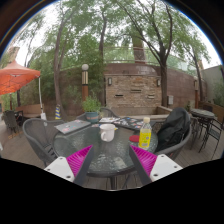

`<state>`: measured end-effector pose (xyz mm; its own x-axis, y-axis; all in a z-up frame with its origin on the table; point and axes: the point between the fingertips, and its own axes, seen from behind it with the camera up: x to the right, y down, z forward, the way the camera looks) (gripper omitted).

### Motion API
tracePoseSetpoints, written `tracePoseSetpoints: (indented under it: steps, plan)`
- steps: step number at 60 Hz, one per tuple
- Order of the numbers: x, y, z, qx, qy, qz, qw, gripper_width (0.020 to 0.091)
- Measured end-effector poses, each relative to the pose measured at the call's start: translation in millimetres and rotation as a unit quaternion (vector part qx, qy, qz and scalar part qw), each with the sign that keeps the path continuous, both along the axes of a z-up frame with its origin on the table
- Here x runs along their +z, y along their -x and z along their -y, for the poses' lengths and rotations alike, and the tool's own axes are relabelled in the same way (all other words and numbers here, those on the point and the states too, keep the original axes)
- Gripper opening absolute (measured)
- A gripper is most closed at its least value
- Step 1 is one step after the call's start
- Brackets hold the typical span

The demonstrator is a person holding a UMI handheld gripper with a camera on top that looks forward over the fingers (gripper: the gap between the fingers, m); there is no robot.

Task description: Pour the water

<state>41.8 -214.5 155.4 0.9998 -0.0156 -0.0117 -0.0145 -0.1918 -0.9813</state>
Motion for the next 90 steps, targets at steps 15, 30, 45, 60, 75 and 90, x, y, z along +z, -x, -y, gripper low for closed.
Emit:
tracePoseSetpoints:
  steps: [15, 30, 45, 60, 75, 90]
  plan:
    - [-15.5, -36.0, -34.1, -0.039, 0.013, 0.003, 0.999, 0.0813]
    - [-48.6, -149.2, -147.4, -0.104, 0.007, 0.049, 0.993, 0.0806]
    - [-67.4, -207.6, -249.5, -0.112, -0.018, 0.063, 0.992, 0.0781]
    - [-70.1, -200.5, -256.8, -0.139, -0.032, 0.044, 0.989, 0.0469]
    - [-36.7, -208.7, -264.9, -0.143, -0.008, 0.170, 0.975, 0.0382]
    - [52.3, -131.1, -329.8, -0.063, 0.006, 0.650, 0.758, 0.0382]
